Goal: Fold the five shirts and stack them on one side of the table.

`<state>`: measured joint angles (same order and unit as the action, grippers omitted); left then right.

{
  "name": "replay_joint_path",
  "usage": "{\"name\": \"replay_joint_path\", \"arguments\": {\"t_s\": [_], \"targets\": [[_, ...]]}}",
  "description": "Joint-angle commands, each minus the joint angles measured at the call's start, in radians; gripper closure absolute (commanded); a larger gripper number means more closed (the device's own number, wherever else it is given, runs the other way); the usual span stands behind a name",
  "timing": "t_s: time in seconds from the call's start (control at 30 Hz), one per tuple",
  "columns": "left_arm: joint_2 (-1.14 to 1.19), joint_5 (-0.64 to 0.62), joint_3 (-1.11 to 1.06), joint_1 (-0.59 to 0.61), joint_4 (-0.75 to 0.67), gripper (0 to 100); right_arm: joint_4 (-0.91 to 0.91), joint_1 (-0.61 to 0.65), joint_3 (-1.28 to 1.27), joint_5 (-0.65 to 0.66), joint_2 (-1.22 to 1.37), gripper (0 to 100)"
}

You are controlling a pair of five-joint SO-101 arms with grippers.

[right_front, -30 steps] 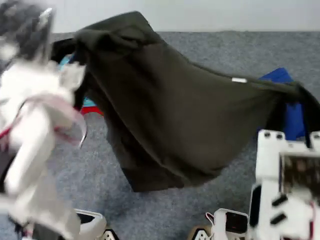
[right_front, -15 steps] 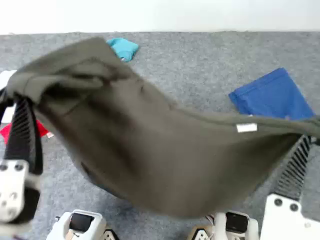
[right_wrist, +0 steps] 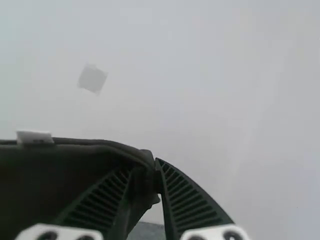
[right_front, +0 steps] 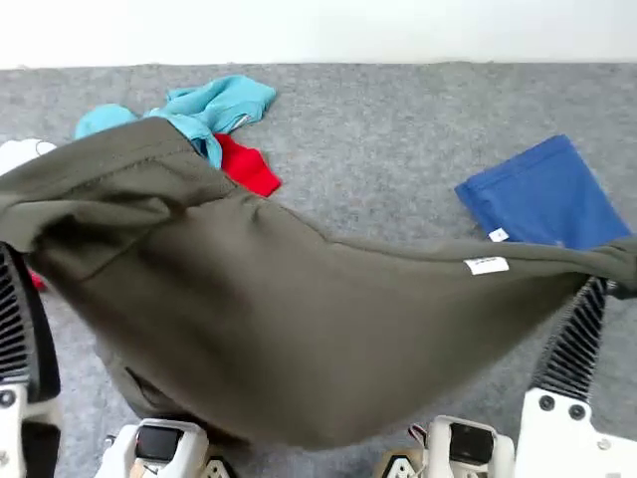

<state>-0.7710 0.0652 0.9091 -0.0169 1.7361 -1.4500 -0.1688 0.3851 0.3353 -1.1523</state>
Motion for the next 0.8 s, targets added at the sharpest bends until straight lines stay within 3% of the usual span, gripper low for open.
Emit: {"name": "replay_joint_path", "arguments": {"t_s": [0.0, 0.3, 0.77], "targets": [[0.054, -0.008, 0.004, 0.003, 0.002, 98, -0.004, -0.012, -0.081, -0.008, 0.019, 98.9], [0.146, 0.044, 0.004, 0.003, 0.002, 98, 0.007, -0.012, -0.241, -0.003, 0.019, 98.9], [0.06, 0.043, 0.004, 0.005, 0.009, 98, 0.001, -0.012, -0.186, -0.003, -0.021, 98.9]]}}
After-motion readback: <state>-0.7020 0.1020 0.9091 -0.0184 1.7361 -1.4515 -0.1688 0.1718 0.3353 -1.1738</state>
